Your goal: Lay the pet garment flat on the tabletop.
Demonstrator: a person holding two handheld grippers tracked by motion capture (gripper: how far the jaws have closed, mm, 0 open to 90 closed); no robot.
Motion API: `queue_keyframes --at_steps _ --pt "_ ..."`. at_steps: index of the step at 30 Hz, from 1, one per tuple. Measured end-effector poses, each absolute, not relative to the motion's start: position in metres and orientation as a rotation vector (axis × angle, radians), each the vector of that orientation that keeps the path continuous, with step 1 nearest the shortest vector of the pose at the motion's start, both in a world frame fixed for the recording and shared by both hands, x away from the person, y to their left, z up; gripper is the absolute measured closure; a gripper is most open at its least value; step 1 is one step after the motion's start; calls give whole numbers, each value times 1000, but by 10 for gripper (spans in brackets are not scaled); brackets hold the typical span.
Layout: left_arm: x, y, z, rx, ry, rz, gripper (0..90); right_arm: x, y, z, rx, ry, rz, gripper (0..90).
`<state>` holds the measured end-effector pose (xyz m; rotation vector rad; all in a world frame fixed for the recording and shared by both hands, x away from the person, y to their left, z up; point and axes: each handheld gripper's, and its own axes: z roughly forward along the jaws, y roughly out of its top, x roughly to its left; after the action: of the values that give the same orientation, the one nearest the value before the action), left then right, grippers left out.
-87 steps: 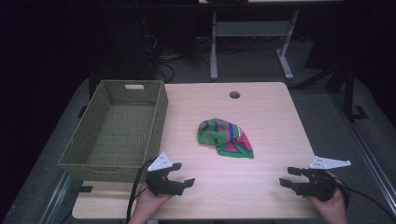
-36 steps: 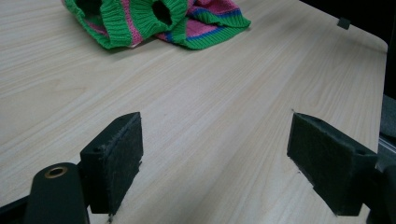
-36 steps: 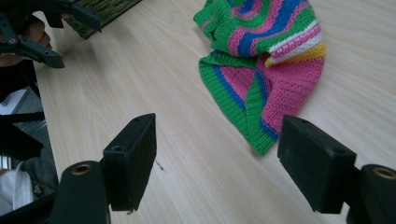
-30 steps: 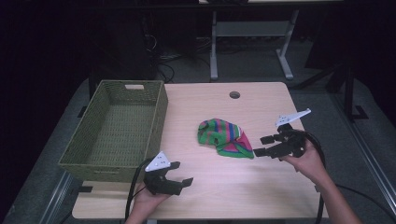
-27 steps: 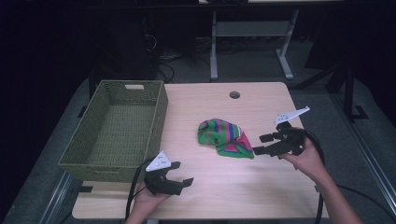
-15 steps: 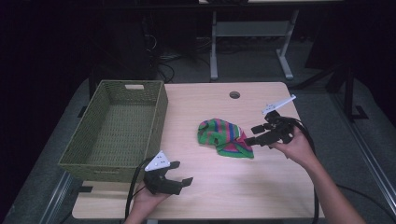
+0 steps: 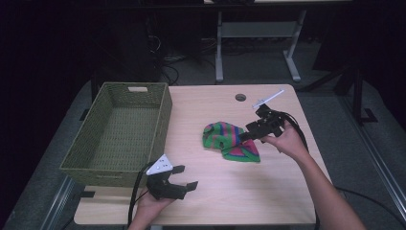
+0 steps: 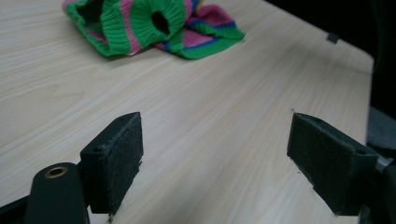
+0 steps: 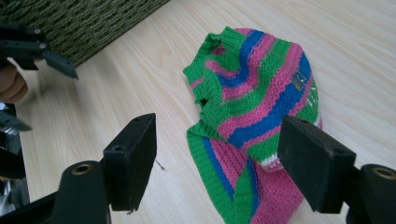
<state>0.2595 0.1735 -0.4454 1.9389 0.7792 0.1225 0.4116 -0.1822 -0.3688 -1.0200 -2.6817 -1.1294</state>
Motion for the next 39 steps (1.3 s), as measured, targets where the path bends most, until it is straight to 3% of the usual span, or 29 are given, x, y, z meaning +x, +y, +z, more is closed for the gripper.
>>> queue_keyframes --at_steps 24,39 --pt "255 157 -446 1999 714 117 181 438 -146 -398 -1131 -2653 -979 272" --pt "257 155 -447 2006 705 109 181 442 -137 -399 -1138 -2710 -892 272"
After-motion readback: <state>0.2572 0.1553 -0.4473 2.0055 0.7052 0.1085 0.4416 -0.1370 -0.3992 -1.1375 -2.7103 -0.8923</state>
